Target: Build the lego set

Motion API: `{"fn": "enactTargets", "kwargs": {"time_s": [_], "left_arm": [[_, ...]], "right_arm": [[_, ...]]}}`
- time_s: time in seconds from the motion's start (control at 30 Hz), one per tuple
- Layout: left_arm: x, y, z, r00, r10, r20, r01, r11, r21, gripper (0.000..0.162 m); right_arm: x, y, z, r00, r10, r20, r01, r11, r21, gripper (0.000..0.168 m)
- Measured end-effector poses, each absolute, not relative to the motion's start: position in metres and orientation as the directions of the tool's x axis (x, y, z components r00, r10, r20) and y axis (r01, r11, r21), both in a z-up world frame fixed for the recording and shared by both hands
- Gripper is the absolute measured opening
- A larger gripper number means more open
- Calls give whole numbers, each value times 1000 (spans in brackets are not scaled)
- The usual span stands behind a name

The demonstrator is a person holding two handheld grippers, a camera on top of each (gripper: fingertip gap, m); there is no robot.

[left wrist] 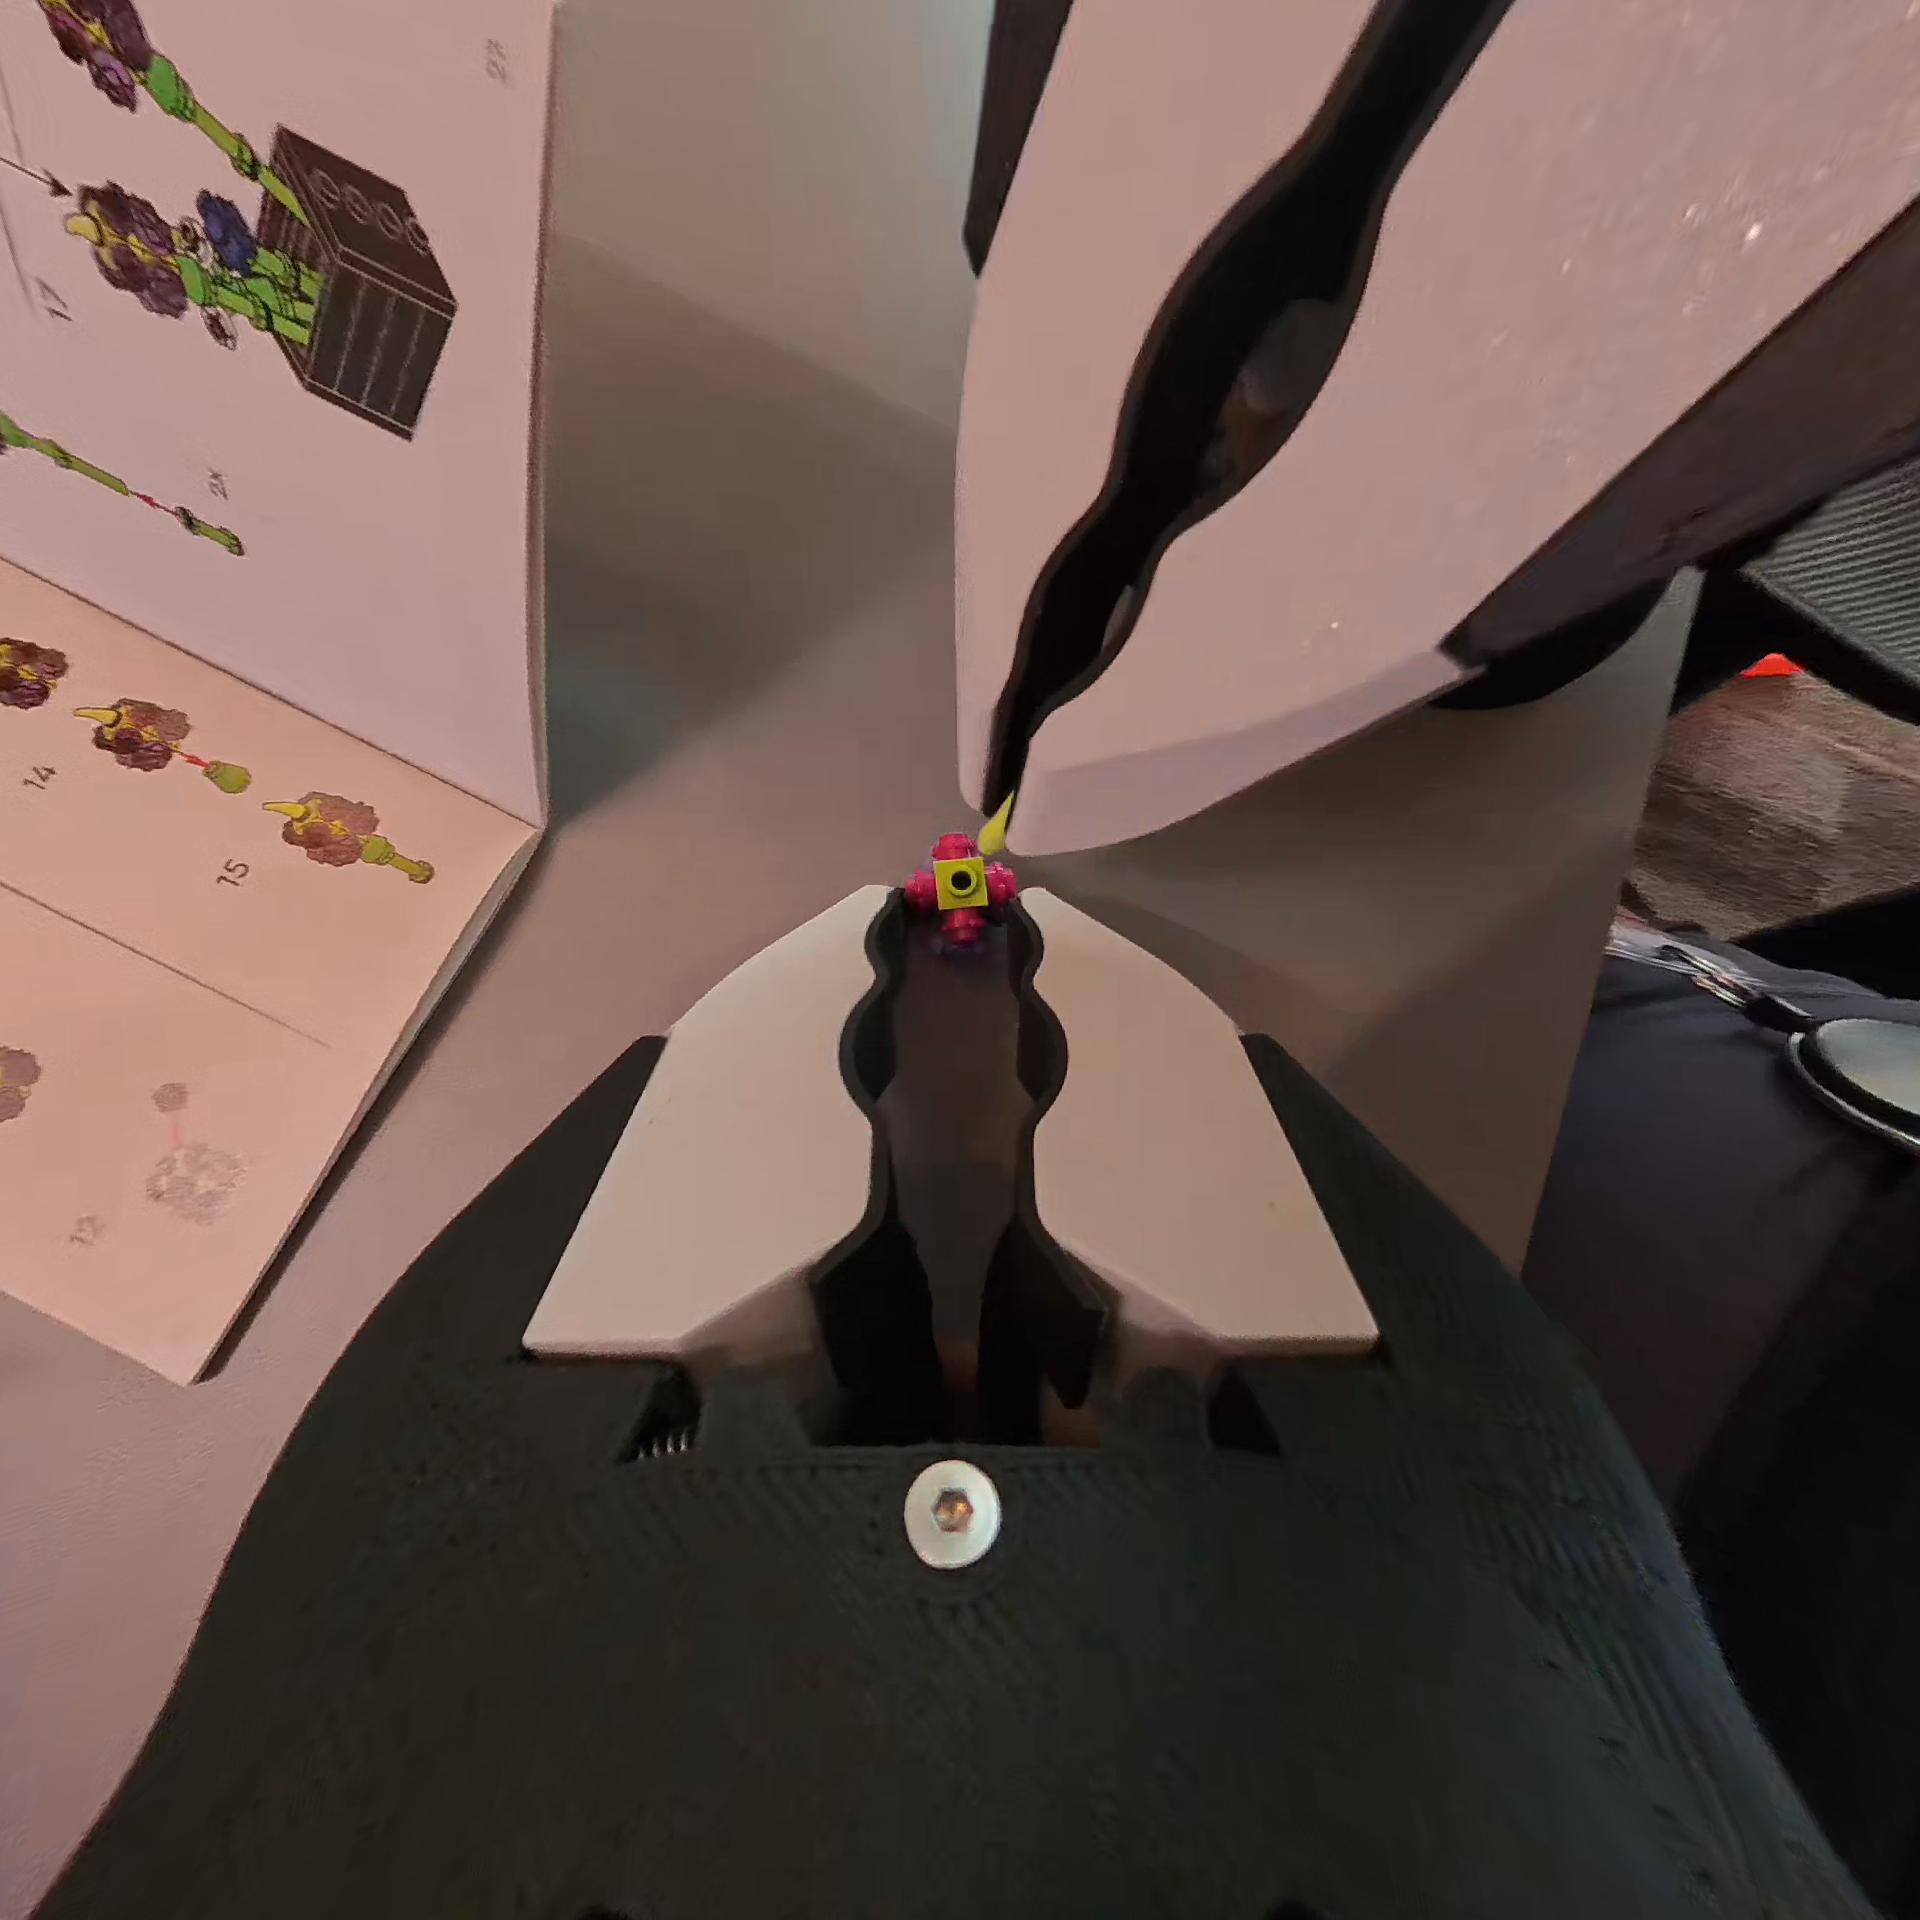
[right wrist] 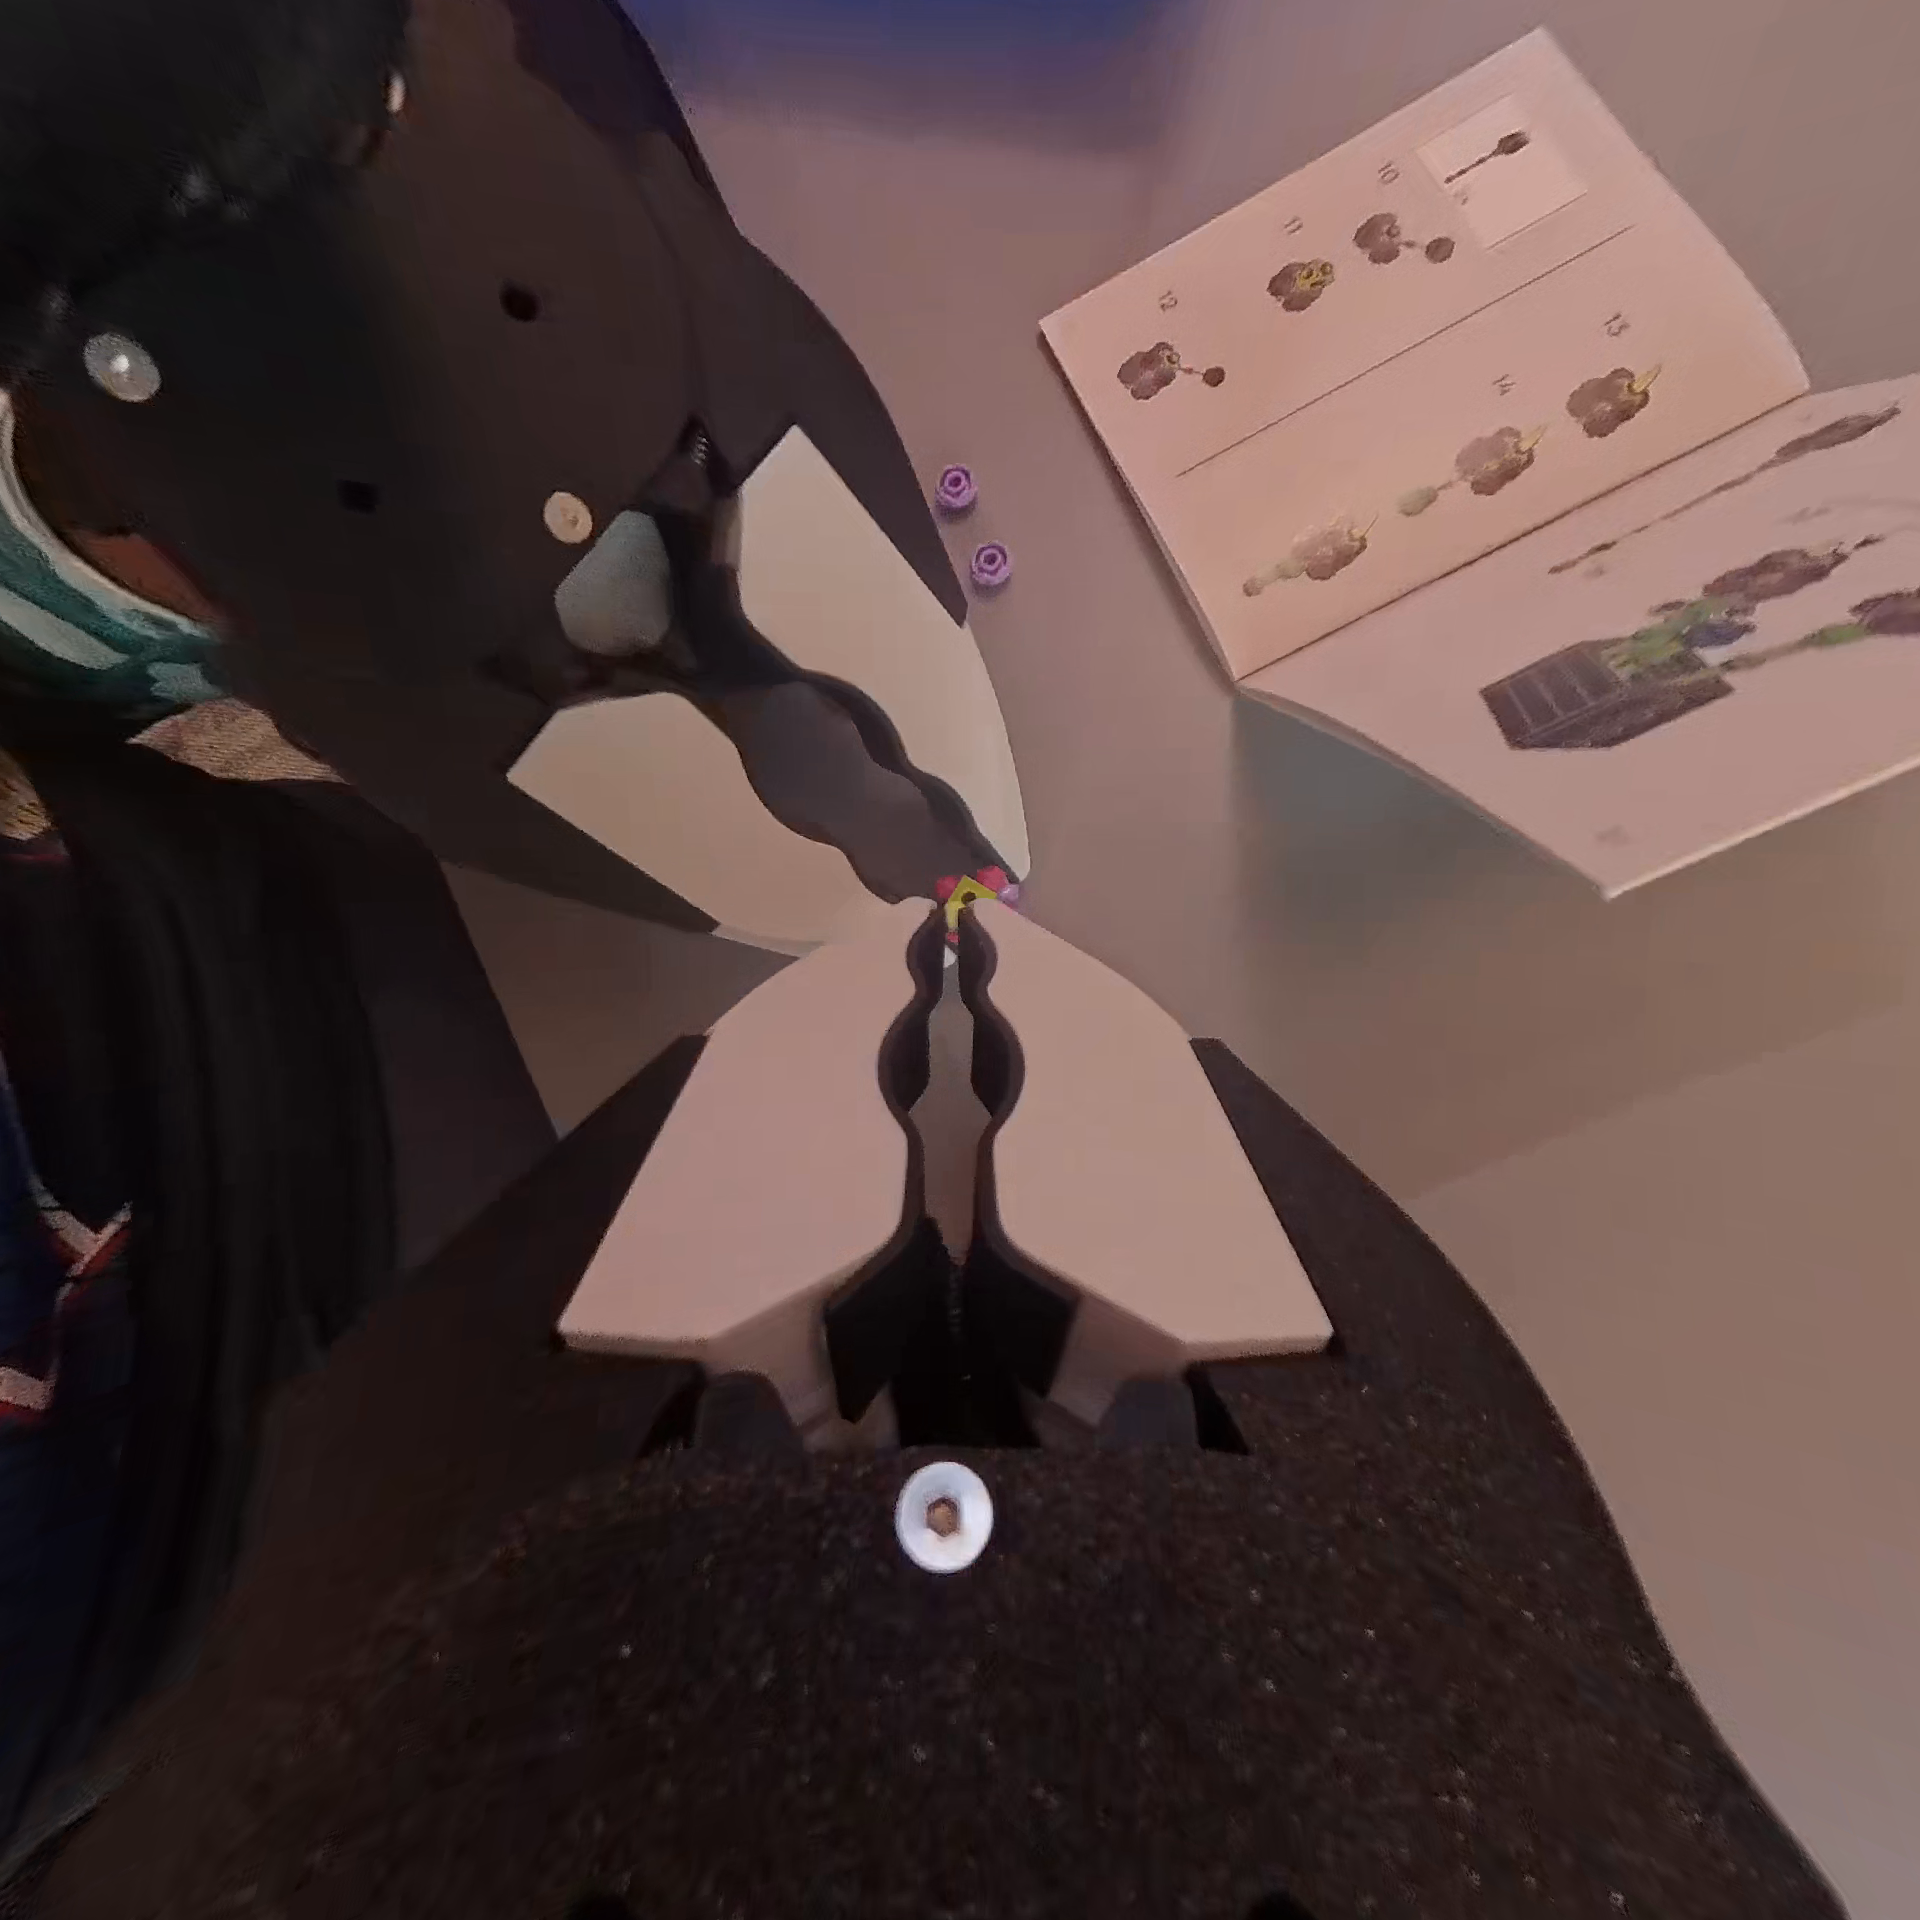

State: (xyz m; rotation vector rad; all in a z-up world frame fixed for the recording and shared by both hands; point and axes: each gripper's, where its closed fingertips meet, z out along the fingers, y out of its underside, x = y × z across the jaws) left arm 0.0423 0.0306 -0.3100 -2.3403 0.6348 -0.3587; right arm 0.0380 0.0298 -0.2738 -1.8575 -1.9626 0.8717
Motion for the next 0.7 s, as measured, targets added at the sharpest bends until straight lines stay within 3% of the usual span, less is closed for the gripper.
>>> {"fn": "enactTargets", "kwargs": {"time_s": [0.13,0.3,0.43,0.7], "left_arm": [[45,29,-294,824,-565,40,-355,-570,-740,19],[24,30,-258,761,-648,-12,-334,-376,-864,19],[8,31,-240,745,-667,-13,-245,-255,-935,18],[-26,47,-243,837,-281,-469,-527,-183,-830,18]], "right_arm": [[31,30,-251,-107,974,-198,719,-62,-692,2],[25,25,-197,-133,971,-200,459,-118,-881,2],[21,23,-183,-125,978,-169,314,-122,-941,2],[1,19,-203,56,984,170,339,142,-930,2]]}}
